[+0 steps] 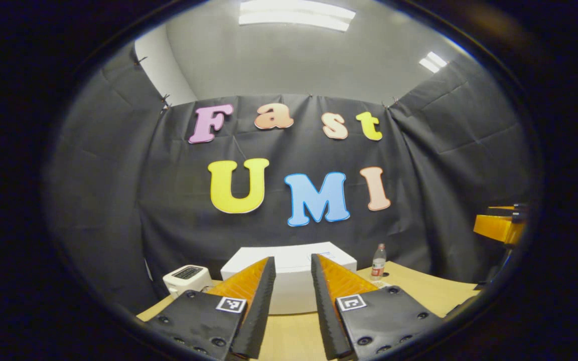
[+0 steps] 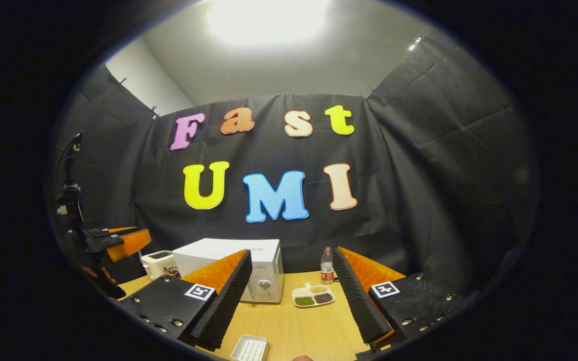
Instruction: Open the microwave oven with the left hand, put the food in, and close the microwave oven.
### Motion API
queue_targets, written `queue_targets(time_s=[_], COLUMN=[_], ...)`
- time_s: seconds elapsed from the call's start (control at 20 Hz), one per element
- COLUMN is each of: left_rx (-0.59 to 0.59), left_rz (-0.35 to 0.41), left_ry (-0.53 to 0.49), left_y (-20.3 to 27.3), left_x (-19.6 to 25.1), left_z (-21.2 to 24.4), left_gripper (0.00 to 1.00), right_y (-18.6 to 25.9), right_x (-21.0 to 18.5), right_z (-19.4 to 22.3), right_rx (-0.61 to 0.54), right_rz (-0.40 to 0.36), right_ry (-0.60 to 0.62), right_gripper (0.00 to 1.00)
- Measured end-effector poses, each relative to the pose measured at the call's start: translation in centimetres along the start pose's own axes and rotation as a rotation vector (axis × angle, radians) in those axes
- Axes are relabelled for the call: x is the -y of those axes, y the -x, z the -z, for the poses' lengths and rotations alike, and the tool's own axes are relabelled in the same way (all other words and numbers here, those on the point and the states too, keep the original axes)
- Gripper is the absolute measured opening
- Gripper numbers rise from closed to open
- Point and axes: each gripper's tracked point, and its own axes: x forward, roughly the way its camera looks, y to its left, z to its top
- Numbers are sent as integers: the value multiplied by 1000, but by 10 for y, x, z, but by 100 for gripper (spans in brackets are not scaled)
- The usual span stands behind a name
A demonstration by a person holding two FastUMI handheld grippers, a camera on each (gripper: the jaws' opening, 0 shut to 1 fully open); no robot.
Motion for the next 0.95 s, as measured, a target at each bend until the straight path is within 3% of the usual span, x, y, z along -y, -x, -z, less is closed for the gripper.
queue_targets(time_s=[0.05, 0.2, 0.3, 0.55, 0.8, 0.85, 0.95], left_rx=[0, 1, 16, 61, 75, 76, 72], left_rz=[-8, -13, -18, -37, -42, -44, -51], left_ry=[7, 1, -23, -57, -63, -63, -58], left_y=[6, 24, 34, 55, 68, 71, 74], left_x=[-5, -16, -24, -38, -42, -42, -47], left_z=[1, 3, -3, -15, -21, -19, -17], left_gripper=[53, 86, 99, 97, 100, 97, 100], right_y=[2, 9, 11, 17, 18, 19, 19], right_x=[-5, -24, -34, -59, -75, -77, -81], right_z=[1, -1, -3, -7, -10, -9, -11], right_rx=[3, 6, 14, 35, 48, 49, 51], right_rz=[0, -11, -19, -51, -79, -82, -90], right_ry=[4, 5, 4, 6, 17, 20, 21], right_gripper=[97, 97, 97, 97, 97, 97, 97])
